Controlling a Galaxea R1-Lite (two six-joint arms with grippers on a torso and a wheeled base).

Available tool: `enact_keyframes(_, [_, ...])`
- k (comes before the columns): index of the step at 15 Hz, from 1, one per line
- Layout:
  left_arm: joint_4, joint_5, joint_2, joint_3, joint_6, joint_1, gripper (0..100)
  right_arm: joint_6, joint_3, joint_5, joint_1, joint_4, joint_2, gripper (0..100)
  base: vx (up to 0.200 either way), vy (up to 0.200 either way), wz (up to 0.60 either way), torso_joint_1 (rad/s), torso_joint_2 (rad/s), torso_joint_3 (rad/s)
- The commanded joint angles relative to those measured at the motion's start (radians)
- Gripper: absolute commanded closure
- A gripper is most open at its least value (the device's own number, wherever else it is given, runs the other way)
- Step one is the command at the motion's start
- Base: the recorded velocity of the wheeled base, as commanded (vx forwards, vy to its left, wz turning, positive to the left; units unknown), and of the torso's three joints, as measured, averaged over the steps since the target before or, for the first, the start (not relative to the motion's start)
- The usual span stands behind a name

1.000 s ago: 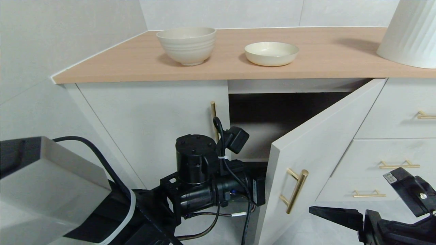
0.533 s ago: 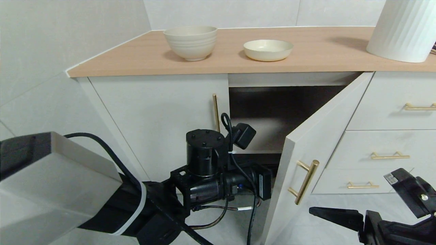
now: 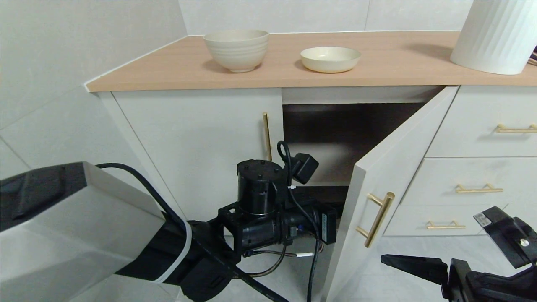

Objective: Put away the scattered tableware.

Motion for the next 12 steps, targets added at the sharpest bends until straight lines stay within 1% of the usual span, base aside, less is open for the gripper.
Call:
enact_keyframes(1, [-0.001, -0.003, 0.017, -0.024, 0.000, -0.002, 100, 0.000, 0.000, 0.001, 0.000, -0.001, -0.001, 0, 0.000, 0.000, 0.00, 0.000, 0.00, 0.000])
enact_keyframes(4, [0.001, -0.002, 0.037, -0.054, 0.000, -0.002, 100, 0.000, 0.000, 0.002, 0.003, -0.001, -0.009, 0, 0.000, 0.000, 0.00, 0.000, 0.00, 0.000])
enact_keyframes(7, [0.004, -0.002, 0.048, -0.058, 0.000, -0.005, 100, 0.000, -0.002, 0.004, 0.008, -0.001, -0.021, 0, 0.000, 0.000, 0.00, 0.000, 0.00, 0.000])
enact_keyframes(9, [0.001, 0.014, 0.058, -0.070, 0.000, -0.009, 100, -0.003, -0.003, 0.004, 0.036, -0.001, -0.036, 0, 0.000, 0.000, 0.00, 0.000, 0.00, 0.000])
enact_keyframes(11, [0.002, 0.026, 0.074, -0.112, 0.000, -0.054, 100, -0.005, -0.009, 0.006, 0.097, -0.001, -0.088, 0, 0.000, 0.000, 0.00, 0.000, 0.00, 0.000])
enact_keyframes(12, [0.005, 0.033, 0.086, -0.138, -0.002, -0.097, 100, -0.006, -0.011, 0.007, 0.111, -0.001, -0.116, 0, 0.000, 0.000, 0.00, 0.000, 0.00, 0.000])
